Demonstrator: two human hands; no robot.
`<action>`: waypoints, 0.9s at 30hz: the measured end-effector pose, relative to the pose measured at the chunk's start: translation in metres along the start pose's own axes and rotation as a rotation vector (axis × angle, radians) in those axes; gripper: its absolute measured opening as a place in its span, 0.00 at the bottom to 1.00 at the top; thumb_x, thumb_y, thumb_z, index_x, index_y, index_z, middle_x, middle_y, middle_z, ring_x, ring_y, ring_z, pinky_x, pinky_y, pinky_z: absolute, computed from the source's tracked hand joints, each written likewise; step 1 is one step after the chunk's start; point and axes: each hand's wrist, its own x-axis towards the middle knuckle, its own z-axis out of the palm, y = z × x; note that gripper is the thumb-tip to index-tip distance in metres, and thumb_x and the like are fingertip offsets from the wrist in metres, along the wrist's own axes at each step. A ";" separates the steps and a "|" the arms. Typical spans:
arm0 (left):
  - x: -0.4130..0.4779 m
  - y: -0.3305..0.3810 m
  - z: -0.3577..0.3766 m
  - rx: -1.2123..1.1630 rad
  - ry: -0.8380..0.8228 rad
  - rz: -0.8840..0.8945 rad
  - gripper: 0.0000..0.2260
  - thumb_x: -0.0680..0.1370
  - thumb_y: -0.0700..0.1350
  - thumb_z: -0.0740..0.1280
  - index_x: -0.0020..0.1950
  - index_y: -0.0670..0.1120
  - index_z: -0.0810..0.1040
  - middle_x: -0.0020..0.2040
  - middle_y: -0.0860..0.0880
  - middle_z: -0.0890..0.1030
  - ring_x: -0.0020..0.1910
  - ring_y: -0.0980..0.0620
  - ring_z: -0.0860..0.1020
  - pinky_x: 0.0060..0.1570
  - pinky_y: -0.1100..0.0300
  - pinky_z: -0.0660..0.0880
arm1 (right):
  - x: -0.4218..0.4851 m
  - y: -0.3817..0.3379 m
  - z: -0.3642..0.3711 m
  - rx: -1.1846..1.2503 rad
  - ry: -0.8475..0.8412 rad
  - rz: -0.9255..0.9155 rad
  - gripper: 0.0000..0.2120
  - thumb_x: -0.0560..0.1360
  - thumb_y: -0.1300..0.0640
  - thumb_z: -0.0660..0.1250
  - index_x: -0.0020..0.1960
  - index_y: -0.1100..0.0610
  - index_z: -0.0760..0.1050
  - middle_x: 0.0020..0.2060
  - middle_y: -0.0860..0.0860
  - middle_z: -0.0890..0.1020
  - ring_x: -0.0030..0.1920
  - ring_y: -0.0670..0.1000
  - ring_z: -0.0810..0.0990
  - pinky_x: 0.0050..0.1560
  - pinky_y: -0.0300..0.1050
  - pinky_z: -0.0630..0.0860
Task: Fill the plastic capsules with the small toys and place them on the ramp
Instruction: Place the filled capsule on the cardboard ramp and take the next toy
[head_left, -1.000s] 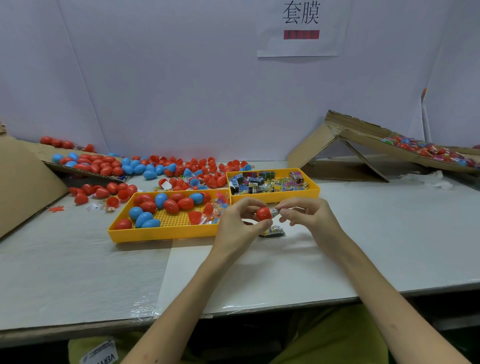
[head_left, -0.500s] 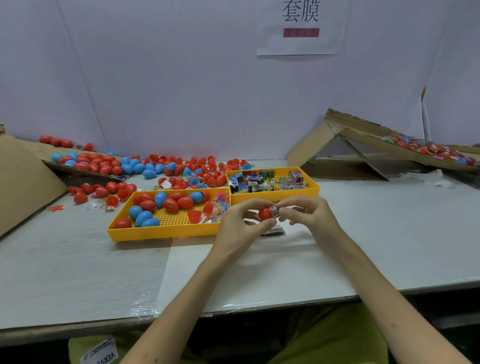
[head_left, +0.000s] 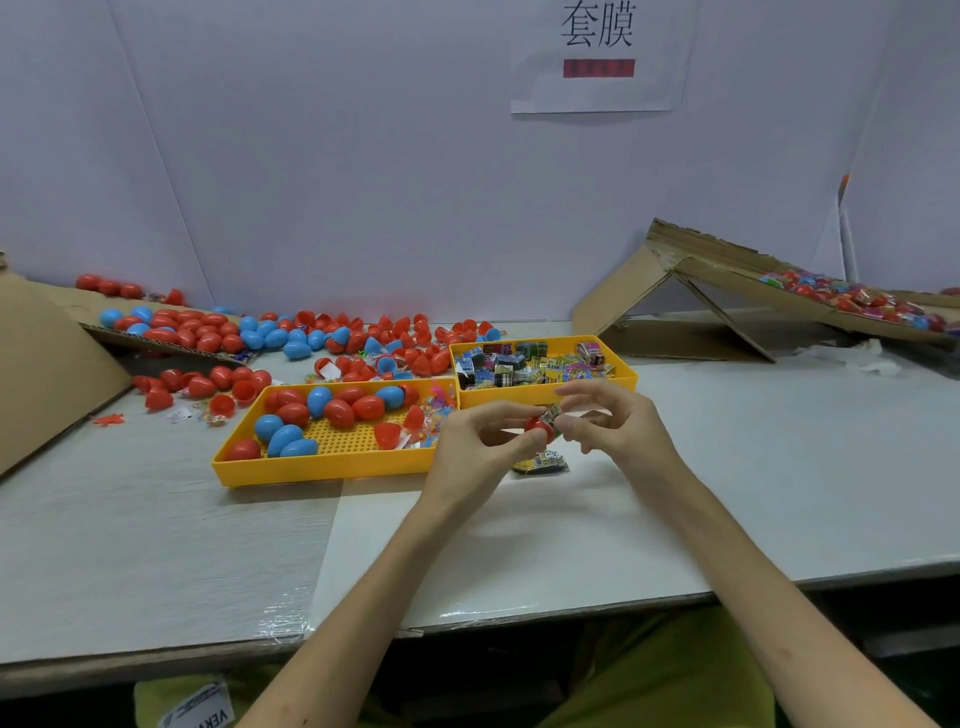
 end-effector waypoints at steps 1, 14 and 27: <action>0.000 0.001 0.000 -0.040 -0.001 -0.019 0.07 0.76 0.40 0.74 0.52 0.49 0.85 0.46 0.48 0.87 0.45 0.49 0.86 0.46 0.58 0.82 | 0.000 0.000 0.001 -0.001 0.015 0.001 0.13 0.68 0.54 0.76 0.50 0.55 0.80 0.38 0.47 0.84 0.36 0.48 0.83 0.34 0.39 0.77; -0.001 0.018 -0.003 -0.308 0.111 -0.184 0.09 0.72 0.47 0.74 0.51 0.53 0.84 0.47 0.48 0.87 0.48 0.49 0.86 0.46 0.61 0.81 | -0.006 -0.009 0.019 -0.014 0.203 -0.132 0.07 0.71 0.59 0.76 0.42 0.60 0.79 0.34 0.51 0.84 0.33 0.53 0.85 0.35 0.38 0.78; -0.032 0.010 0.028 -0.884 0.405 -0.334 0.16 0.72 0.38 0.73 0.59 0.38 0.81 0.52 0.38 0.85 0.52 0.40 0.85 0.43 0.58 0.83 | -0.044 -0.004 0.067 -0.174 0.393 -0.204 0.18 0.69 0.62 0.78 0.54 0.44 0.83 0.40 0.38 0.84 0.41 0.43 0.83 0.39 0.29 0.77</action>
